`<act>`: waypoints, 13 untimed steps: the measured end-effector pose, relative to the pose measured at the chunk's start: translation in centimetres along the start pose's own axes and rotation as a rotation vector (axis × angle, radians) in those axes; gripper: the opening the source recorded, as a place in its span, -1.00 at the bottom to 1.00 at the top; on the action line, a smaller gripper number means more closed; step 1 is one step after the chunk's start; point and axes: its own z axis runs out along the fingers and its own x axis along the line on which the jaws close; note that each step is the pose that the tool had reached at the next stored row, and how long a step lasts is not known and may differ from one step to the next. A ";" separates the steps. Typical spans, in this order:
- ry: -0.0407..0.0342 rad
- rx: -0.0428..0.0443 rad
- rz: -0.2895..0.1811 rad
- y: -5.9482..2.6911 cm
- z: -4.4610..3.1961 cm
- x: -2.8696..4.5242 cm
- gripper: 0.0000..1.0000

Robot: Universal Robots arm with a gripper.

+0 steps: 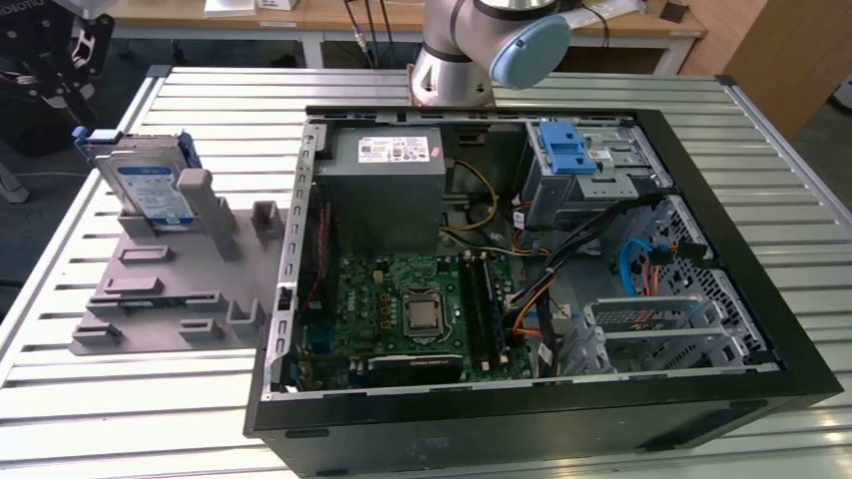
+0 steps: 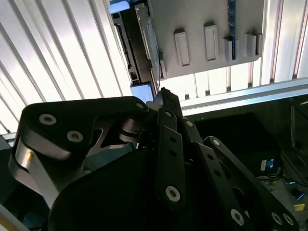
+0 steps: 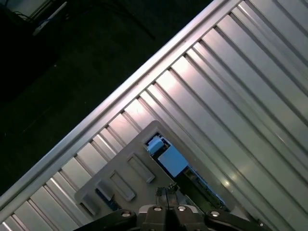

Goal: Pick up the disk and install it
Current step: 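Pick up the disk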

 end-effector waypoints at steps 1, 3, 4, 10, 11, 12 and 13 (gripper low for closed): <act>0.0002 0.0001 -0.012 0.00 0.00 0.00 -0.79; 0.0007 0.0004 -0.035 0.00 0.01 0.00 -0.79; 0.0009 0.0006 -0.046 0.00 0.02 0.00 -0.79; 0.0023 0.0018 -0.125 0.00 0.07 0.00 -0.79; 0.0026 0.0019 -0.140 0.00 0.08 0.00 -0.79; 0.0028 0.0022 -0.155 0.00 0.10 0.00 -0.79; 0.0029 0.0026 -0.170 0.00 0.11 0.00 -0.79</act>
